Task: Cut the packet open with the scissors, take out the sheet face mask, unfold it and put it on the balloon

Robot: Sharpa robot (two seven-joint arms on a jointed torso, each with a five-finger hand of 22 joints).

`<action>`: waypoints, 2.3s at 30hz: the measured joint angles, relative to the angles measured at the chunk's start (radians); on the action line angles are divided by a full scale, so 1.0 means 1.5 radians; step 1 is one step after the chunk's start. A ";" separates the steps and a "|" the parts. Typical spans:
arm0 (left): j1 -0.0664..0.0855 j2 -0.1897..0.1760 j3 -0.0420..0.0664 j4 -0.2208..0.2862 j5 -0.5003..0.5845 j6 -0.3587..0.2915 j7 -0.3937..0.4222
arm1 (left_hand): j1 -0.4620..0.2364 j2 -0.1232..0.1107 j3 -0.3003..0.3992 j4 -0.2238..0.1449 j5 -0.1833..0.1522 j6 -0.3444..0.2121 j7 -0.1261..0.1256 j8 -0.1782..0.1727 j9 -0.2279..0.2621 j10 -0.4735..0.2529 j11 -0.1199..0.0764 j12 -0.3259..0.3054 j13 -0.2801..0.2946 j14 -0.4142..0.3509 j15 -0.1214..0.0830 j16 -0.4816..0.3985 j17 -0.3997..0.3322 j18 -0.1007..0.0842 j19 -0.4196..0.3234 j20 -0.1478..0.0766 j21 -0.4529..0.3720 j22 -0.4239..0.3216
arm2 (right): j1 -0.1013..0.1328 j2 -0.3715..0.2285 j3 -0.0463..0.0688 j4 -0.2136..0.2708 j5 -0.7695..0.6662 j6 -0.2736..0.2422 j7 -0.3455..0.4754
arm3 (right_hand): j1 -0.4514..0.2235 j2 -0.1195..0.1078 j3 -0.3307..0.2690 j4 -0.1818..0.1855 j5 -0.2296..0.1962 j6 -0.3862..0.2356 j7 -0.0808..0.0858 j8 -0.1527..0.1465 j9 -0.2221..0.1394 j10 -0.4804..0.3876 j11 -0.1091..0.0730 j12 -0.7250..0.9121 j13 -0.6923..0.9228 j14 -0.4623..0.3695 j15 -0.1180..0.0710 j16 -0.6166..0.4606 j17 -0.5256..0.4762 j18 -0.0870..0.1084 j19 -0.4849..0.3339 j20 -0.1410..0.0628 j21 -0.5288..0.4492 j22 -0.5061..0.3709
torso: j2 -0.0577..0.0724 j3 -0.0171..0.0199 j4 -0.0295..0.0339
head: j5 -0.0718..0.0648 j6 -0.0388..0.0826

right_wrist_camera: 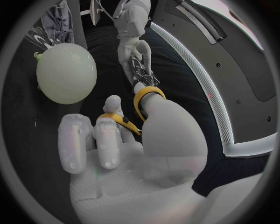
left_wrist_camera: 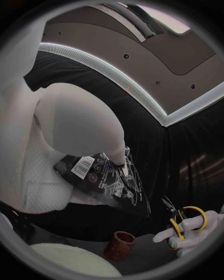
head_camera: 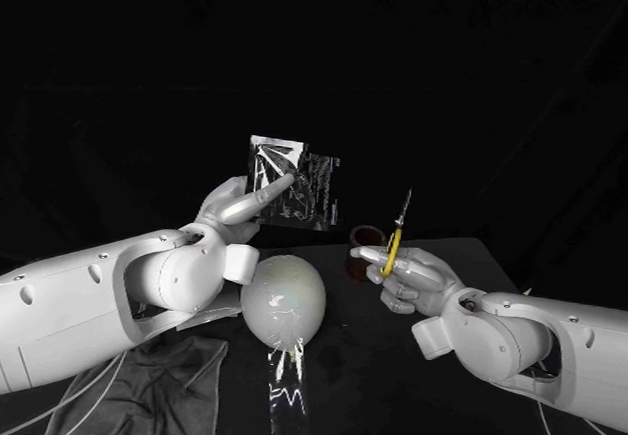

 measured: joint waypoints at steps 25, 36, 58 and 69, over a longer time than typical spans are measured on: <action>-0.042 0.049 0.000 -0.024 0.009 0.035 -0.036 | -0.009 0.002 0.002 -0.002 0.002 -0.004 0.001 0.000 0.001 0.002 -0.002 0.000 0.000 0.002 0.002 0.000 0.001 -0.005 0.005 0.000 0.000 0.000 | 0.002 -0.058 0.000 0.036 0.000 0.001 0.012 | 0.006 0.007 -0.016 0.002 0.000 -0.003 0.001 0.000 -0.021 0.000 0.000 0.003 -0.002 0.000 0.000 0.003 0.000 0.000 0.001 -0.002 0.000 0.001 | -0.001 0.0074 -0.0164 | -0.087 -0.019; -0.043 0.058 -0.005 -0.030 0.008 0.046 -0.057 | -0.011 0.004 0.002 -0.002 0.002 -0.005 0.000 0.000 0.001 0.002 -0.002 0.000 0.000 0.002 0.002 0.000 0.001 -0.005 0.005 0.000 0.000 0.000 | 0.002 -0.049 0.000 0.025 0.000 -0.003 0.013 | 0.011 0.012 -0.020 0.002 0.000 -0.004 0.002 0.000 -0.021 0.000 0.000 0.003 -0.001 0.000 0.000 0.002 0.000 0.000 0.001 -0.002 -0.001 0.000 | -0.002 0.0070 -0.0165 | -0.093 -0.021; -0.044 0.071 -0.010 -0.048 -0.017 0.051 -0.089 | -0.015 0.006 0.002 -0.002 0.001 -0.006 -0.001 0.002 0.002 0.002 -0.002 0.000 0.000 0.002 0.002 0.000 0.002 -0.010 0.007 0.002 0.003 0.000 | 0.002 -0.032 0.000 0.038 -0.008 -0.011 0.014 | 0.048 0.067 -0.045 0.007 0.000 0.037 0.007 0.064 0.013 0.000 0.000 0.005 -0.002 0.000 0.012 0.002 -0.001 0.000 -0.002 0.002 -0.001 0.001 | -0.003 0.0061 -0.0153 | -0.093 -0.021; -0.044 0.070 -0.011 -0.048 -0.043 0.050 -0.107 | -0.015 0.006 0.004 -0.004 0.000 -0.007 -0.002 0.002 0.002 0.002 -0.002 0.000 0.000 0.002 0.002 0.000 0.002 -0.011 0.007 0.002 0.003 0.000 | 0.002 -0.030 0.000 0.038 -0.018 -0.020 0.014 | 0.092 0.128 0.002 -0.007 0.000 0.116 -0.020 0.081 -0.001 0.017 -0.016 0.006 -0.002 0.001 0.005 0.005 0.000 0.000 -0.001 0.006 -0.001 0.000 | -0.003 0.0060 -0.0153 | -0.093 -0.018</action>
